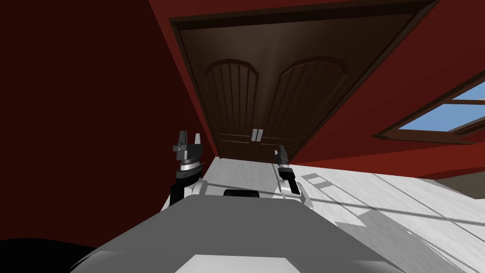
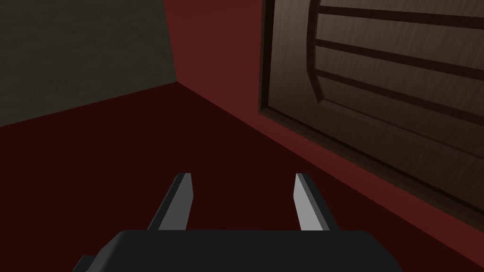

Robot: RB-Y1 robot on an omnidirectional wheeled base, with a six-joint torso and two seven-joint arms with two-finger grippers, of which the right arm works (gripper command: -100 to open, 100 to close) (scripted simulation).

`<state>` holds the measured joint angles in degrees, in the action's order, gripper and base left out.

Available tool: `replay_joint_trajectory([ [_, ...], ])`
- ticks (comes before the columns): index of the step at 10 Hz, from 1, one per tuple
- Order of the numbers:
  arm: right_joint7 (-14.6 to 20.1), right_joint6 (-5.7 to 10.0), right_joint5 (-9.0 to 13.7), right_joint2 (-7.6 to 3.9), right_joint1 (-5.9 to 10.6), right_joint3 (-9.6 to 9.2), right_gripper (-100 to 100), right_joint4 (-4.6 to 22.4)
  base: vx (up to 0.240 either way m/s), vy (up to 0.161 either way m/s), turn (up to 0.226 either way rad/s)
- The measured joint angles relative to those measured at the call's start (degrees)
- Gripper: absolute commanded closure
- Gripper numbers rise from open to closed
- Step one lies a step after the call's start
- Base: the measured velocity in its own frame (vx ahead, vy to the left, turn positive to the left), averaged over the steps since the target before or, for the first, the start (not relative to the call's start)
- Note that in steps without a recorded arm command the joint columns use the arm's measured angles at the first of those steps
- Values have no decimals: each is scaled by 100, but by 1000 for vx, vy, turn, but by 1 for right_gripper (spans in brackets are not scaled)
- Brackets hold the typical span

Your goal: Pull the door open

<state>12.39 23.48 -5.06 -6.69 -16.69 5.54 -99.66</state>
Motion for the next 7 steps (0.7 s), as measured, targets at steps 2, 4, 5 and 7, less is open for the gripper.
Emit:
replay_joint_trajectory([
  [2,107,-63,-97,-8,93,51,-100,283,168,34,44],
  [4,261,-160,-179,-77,209,127,-100,583,165,18,50],
  [5,314,-231,-234,-69,239,141,-100,660,137,15,32],
  [7,405,-296,-319,-75,324,186,-100,909,164,2,35],
])
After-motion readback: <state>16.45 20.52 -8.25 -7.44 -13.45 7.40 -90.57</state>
